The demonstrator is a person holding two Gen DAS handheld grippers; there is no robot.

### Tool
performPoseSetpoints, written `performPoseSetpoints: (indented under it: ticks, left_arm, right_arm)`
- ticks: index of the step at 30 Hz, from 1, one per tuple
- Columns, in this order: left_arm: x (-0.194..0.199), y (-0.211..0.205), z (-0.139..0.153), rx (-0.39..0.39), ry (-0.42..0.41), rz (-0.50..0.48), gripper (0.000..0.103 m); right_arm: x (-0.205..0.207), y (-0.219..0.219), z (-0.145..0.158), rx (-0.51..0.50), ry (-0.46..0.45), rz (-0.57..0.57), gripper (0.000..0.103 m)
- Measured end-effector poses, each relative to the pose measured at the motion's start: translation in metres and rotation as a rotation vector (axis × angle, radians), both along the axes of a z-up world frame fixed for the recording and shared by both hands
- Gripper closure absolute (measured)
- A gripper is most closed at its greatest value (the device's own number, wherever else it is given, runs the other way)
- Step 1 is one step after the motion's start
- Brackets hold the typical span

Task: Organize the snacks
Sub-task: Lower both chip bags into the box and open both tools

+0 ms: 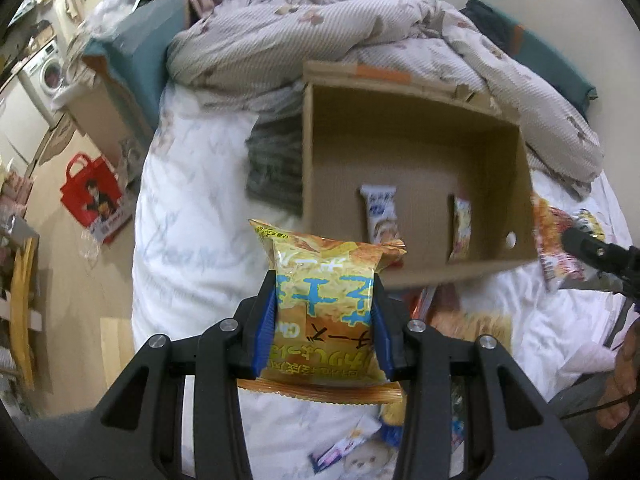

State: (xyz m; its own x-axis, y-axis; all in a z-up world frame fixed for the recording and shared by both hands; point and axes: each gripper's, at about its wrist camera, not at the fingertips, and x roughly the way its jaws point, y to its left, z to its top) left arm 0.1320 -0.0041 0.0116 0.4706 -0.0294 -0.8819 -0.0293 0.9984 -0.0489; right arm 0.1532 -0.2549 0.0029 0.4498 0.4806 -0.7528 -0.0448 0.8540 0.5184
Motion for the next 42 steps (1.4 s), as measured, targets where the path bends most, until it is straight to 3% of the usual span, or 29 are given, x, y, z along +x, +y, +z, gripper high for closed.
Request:
performPoseSetpoints:
  ticks: [9,13,22,42]
  left_arm:
    - [0.055,-0.036,0.009,0.050,-0.066,-0.078,0.066]
    - [0.070,-0.043,-0.002,0.065,-0.097,-0.092,0.066]
    - [0.074,-0.052,-0.037,0.133,-0.132,-0.129,0.066]
    - [0.076,-0.050,-0.038,0.069,-0.136,-0.129,0.064]
  right_arm:
    - [0.051,0.027,-0.002,-0.026,-0.043,0.049,0.061]
    - [0.059,0.031,-0.018,-0.037,-0.060,0.055,0.061]
    - [0.065,0.024,-0.049,-0.042,0.009,0.038,0.061]
    - [0.069,0.053,-0.056,-0.062,0.006,0.133,0.058]
